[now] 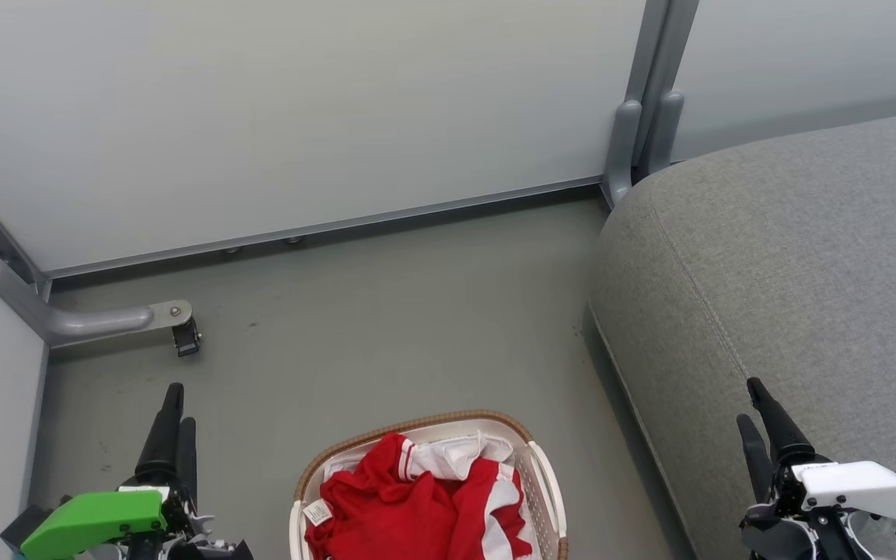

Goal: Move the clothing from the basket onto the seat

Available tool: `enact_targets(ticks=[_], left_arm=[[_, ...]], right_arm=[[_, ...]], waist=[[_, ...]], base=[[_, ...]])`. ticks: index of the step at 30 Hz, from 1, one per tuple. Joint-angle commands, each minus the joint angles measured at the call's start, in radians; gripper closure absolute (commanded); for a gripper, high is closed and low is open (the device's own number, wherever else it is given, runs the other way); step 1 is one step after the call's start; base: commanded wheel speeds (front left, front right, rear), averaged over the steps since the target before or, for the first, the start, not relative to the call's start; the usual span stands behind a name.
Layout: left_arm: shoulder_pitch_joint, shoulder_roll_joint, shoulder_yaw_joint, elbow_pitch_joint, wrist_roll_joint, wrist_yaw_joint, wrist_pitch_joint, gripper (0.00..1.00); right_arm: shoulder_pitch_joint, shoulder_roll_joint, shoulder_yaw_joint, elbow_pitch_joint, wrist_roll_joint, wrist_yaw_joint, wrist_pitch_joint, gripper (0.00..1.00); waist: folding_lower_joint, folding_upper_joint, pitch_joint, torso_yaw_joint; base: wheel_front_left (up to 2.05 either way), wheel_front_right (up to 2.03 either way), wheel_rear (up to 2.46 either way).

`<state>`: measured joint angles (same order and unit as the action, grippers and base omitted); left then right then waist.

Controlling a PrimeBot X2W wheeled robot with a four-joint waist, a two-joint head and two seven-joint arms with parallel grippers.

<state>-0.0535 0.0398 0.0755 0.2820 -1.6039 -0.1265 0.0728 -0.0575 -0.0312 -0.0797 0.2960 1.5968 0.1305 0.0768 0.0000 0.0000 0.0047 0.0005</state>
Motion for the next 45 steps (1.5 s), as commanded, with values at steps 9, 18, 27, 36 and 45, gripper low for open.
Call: enact_targets(ticks=[9,18,27,36,45], left_arm=[[0.001,0.004,-0.022,-0.055,0.102,-0.002,-0.047,0.00],[0.004,0.006,-0.027,-0.106,0.251,-0.002,-0.085,0.00],[0.008,0.007,-0.045,-0.168,0.447,0.018,-0.119,0.00],[0.032,0.008,-0.078,-0.189,0.669,0.052,-0.149,0.00],[0.057,0.009,-0.113,-0.187,0.827,0.078,-0.178,0.00]], right_arm=[[-0.016,-0.009,-0.004,-0.023,-0.095,0.000,-0.050,0.00],[-0.020,-0.011,0.001,-0.073,-0.271,0.000,-0.087,0.00],[-0.015,-0.012,0.022,-0.120,-0.455,0.000,-0.122,0.00],[-0.001,-0.014,0.077,-0.141,-0.662,0.000,-0.152,0.00],[0.006,-0.015,0.111,-0.133,-0.823,0.000,-0.181,0.00]], waist=[[0.0000,0.0000,0.003,0.001],[0.0000,0.0000,0.007,0.004],[0.0000,0.0000,0.012,0.007],[0.0000,0.0000,0.014,0.008],[0.0000,0.0000,0.013,0.009]], base=[[0.00,0.00,0.00],[0.00,0.00,0.00],[0.00,0.00,0.00],[0.00,0.00,0.00],[0.00,0.00,0.00]])
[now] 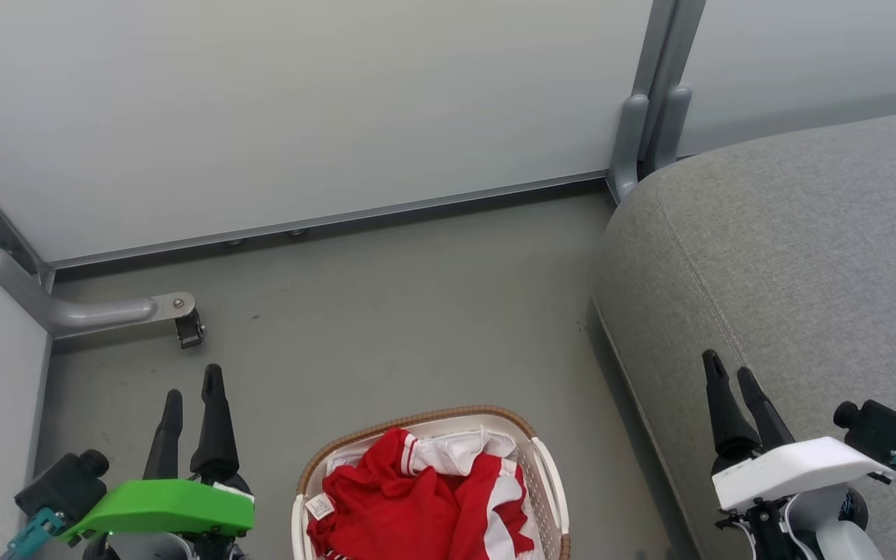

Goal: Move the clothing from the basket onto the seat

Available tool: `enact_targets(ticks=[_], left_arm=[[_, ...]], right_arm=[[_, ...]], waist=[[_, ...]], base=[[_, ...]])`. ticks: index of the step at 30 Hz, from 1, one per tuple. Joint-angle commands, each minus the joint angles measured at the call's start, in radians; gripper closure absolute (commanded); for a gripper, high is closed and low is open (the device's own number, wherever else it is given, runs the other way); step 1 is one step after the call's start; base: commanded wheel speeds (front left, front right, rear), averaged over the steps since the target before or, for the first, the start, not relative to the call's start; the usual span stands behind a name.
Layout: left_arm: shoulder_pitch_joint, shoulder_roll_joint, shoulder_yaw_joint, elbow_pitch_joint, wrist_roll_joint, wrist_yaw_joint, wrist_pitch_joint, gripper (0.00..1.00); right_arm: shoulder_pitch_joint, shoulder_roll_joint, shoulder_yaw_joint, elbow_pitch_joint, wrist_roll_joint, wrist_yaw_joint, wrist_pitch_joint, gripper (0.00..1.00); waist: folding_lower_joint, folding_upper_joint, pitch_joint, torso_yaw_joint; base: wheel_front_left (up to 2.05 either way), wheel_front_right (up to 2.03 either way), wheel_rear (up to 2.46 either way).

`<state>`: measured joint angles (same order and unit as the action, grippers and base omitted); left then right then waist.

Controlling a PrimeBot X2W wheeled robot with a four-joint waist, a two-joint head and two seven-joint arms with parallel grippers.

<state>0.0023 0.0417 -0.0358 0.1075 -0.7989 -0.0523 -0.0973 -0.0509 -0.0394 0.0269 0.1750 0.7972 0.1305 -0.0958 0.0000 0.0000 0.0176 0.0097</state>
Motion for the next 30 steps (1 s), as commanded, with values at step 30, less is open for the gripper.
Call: enact_targets(ticks=[30], left_arm=[[0.047,0.009,-0.052,0.061,0.319,0.029,-0.086,0.00]], right_arm=[[0.017,-0.010,0.080,0.005,-0.389,0.000,-0.088,0.00]], waist=[[0.0000,0.0000,-0.003,0.005]], base=[[0.00,0.00,0.00]])
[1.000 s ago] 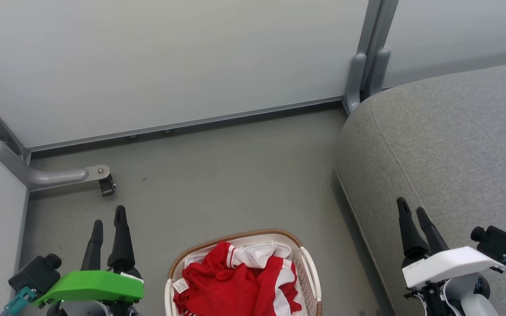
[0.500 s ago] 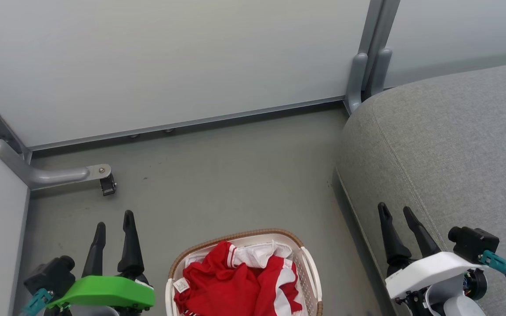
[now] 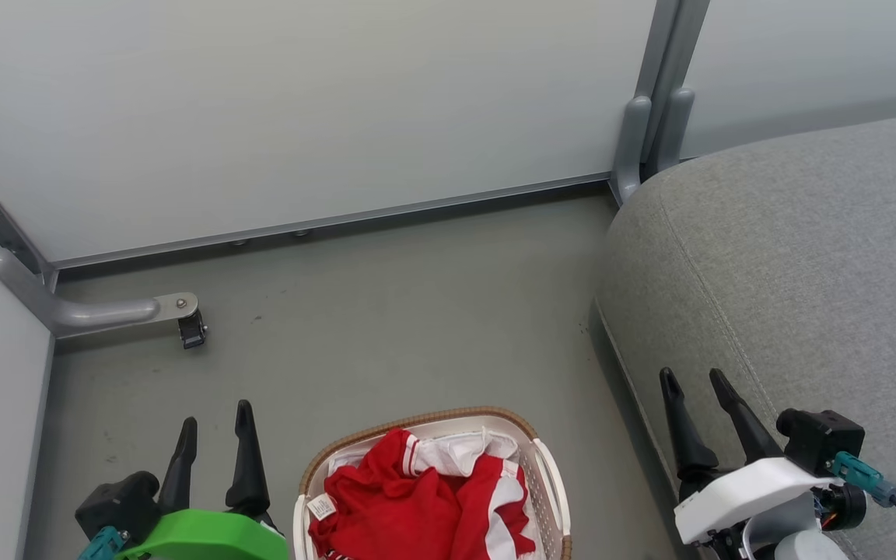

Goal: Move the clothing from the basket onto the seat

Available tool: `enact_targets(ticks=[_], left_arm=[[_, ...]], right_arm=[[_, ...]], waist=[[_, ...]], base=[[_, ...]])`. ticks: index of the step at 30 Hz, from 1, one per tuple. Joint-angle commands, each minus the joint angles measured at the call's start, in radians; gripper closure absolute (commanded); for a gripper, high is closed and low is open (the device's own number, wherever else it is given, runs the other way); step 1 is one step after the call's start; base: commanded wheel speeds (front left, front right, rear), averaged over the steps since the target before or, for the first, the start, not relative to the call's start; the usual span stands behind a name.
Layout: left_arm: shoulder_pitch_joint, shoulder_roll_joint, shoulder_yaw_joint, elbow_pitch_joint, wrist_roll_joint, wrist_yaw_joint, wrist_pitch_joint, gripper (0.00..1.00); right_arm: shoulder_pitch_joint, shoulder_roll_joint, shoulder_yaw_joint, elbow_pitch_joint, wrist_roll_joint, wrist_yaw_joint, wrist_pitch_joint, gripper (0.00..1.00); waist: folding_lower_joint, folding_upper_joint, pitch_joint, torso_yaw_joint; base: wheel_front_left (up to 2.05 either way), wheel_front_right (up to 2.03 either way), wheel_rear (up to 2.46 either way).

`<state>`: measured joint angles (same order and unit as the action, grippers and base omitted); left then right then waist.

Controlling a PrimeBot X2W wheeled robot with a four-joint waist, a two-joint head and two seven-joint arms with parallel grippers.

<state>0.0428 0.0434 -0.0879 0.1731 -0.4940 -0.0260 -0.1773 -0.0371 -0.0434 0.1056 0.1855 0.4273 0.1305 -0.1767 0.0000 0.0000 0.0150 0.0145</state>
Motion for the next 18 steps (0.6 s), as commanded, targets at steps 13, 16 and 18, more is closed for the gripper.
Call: enact_targets(ticks=[13,16,18], left_arm=[[0.027,0.009,-0.018,0.005,0.113,0.009,-0.036,0.00],[0.030,0.009,-0.019,0.007,0.130,0.009,-0.040,0.00],[0.033,0.009,-0.021,0.008,0.144,0.009,-0.046,0.00]], right_arm=[[0.020,-0.007,0.024,-0.008,-0.128,0.000,-0.037,0.00],[0.021,-0.007,0.031,-0.009,-0.149,0.000,-0.041,0.00],[0.023,-0.008,0.036,-0.010,-0.164,0.000,-0.047,0.00]], waist=[[0.0000,0.0000,-0.008,0.008],[0.0000,0.0000,-0.009,0.009],[0.0000,0.0000,-0.009,0.010]], base=[[0.00,0.00,0.00],[0.00,0.00,0.00],[0.00,0.00,0.00]])
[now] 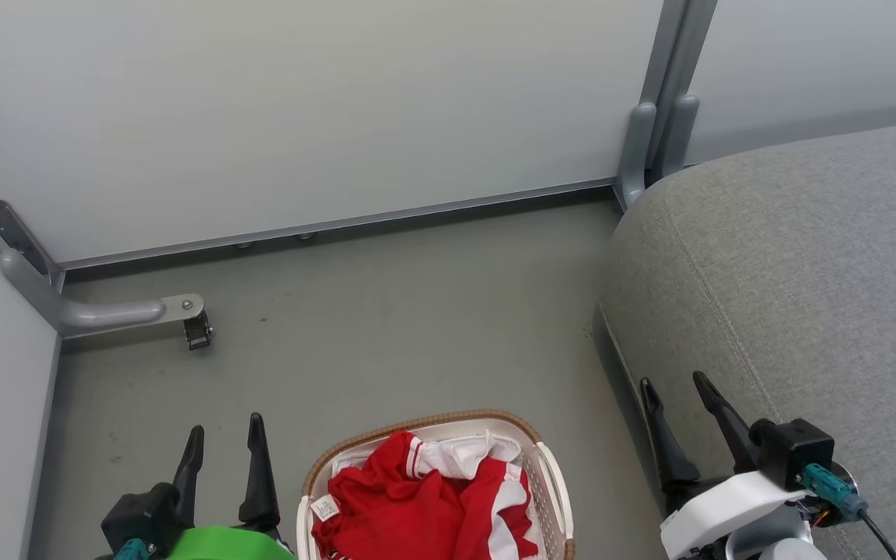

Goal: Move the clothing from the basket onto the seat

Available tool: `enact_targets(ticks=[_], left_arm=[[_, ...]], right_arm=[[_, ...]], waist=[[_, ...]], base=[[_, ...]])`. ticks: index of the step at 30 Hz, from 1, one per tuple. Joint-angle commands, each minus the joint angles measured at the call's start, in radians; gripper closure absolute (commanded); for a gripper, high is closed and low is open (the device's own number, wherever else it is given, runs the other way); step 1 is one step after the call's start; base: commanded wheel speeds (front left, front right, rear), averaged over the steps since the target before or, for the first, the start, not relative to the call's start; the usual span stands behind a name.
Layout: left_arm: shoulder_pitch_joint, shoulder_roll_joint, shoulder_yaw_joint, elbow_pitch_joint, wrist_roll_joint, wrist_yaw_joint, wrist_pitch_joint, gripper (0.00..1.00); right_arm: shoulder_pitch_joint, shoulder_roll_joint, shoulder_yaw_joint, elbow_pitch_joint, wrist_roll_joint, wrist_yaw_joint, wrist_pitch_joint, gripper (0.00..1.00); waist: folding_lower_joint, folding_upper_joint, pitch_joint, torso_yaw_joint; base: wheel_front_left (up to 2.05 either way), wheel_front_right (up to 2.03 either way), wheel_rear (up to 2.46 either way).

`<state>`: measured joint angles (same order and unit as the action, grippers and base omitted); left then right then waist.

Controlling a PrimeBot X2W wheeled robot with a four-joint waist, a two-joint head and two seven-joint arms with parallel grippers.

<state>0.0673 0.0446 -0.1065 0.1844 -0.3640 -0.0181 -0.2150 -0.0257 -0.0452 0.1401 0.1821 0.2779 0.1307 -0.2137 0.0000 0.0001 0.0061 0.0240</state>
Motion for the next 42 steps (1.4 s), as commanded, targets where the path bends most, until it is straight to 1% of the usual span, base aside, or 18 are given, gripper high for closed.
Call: enact_targets(ticks=[1,15,24,42], left_arm=[[0.010,0.008,-0.003,-0.003,0.022,0.002,-0.010,0.00],[0.020,0.008,-0.016,0.006,0.116,-0.001,-0.036,0.00],[0.025,0.009,-0.025,0.013,0.171,0.005,-0.053,0.00],[0.022,0.009,-0.021,0.022,0.158,-0.001,-0.050,0.00]], right_arm=[[0.012,-0.006,0.004,-0.007,-0.022,0.000,-0.011,0.00],[0.011,-0.007,0.034,-0.001,-0.119,0.000,-0.037,0.00],[0.014,-0.008,0.048,-0.001,-0.179,0.000,-0.054,0.00],[0.010,-0.008,0.047,0.003,-0.168,0.000,-0.053,0.00]], waist=[[0.0000,-0.0001,0.000,0.001],[0.0000,-0.0001,0.003,0.003],[0.0000,-0.0001,0.005,0.006],[0.0000,-0.0001,0.007,0.006]], base=[[0.00,0.00,0.00],[0.00,0.00,0.00],[0.00,0.00,0.00],[0.00,0.00,0.00]])
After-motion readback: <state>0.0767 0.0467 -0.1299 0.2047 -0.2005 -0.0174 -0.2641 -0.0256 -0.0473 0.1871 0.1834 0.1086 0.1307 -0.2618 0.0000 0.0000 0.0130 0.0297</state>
